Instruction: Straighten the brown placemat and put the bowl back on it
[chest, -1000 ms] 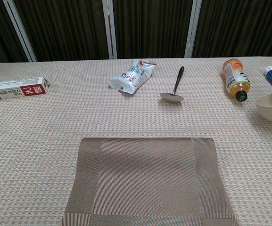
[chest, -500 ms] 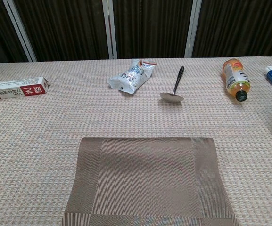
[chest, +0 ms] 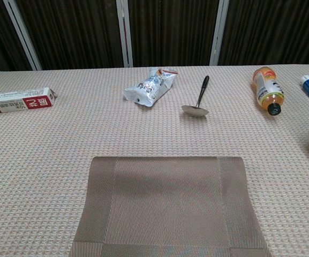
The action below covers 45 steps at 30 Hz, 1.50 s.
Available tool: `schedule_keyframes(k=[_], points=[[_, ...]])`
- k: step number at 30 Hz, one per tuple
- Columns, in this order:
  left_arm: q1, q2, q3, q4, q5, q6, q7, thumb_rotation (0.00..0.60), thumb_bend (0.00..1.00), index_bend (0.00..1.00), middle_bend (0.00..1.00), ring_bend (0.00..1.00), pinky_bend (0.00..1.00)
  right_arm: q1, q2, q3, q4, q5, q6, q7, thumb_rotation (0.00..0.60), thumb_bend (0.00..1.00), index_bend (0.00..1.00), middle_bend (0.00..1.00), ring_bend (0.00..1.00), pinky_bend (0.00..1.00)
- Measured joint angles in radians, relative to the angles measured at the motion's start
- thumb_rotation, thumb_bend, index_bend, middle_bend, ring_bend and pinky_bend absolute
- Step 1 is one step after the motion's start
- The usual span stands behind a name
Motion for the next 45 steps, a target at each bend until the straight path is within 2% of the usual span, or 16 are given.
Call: schedule_keyframes(k=[3,9,15,21,31,45], points=[[-0.055,-0.045,0.019,0.043,0.086,-0.054,-0.017,0.600,0.00,0.22,0.00,0.00,0.00,-0.022,0.000,-0.001,-0.026,0.007,0.015,-0.047,0.600,0.00,0.00,0.00,0.00,0.00],[-0.161,-0.178,0.053,0.167,0.233,-0.132,-0.073,0.600,0.01,0.33,0.00,0.00,0.00,-0.036,-0.021,0.007,-0.008,0.019,0.017,-0.090,0.600,0.00,0.00,0.00,0.00,0.00],[-0.250,-0.303,0.090,0.288,0.323,-0.189,-0.126,0.600,0.08,0.34,0.00,0.00,0.00,-0.035,-0.032,0.018,0.011,0.036,-0.007,-0.090,0.600,0.00,0.00,0.00,0.00,0.00],[-0.301,-0.373,0.129,0.372,0.367,-0.212,-0.181,0.600,0.14,0.34,0.00,0.00,0.00,-0.037,-0.037,0.029,0.026,0.057,-0.026,-0.088,0.600,0.00,0.00,0.00,0.00,0.00],[-0.328,-0.466,0.183,0.514,0.389,-0.200,-0.250,0.600,0.15,0.34,0.00,0.00,0.00,-0.042,-0.038,0.043,0.041,0.083,-0.042,-0.086,0.600,0.00,0.00,0.00,0.00,0.00],[-0.354,-0.557,0.216,0.583,0.383,-0.200,-0.254,0.600,0.15,0.34,0.00,0.00,0.00,-0.049,-0.031,0.060,0.051,0.094,-0.052,-0.064,0.600,0.00,0.00,0.00,0.00,0.00]])
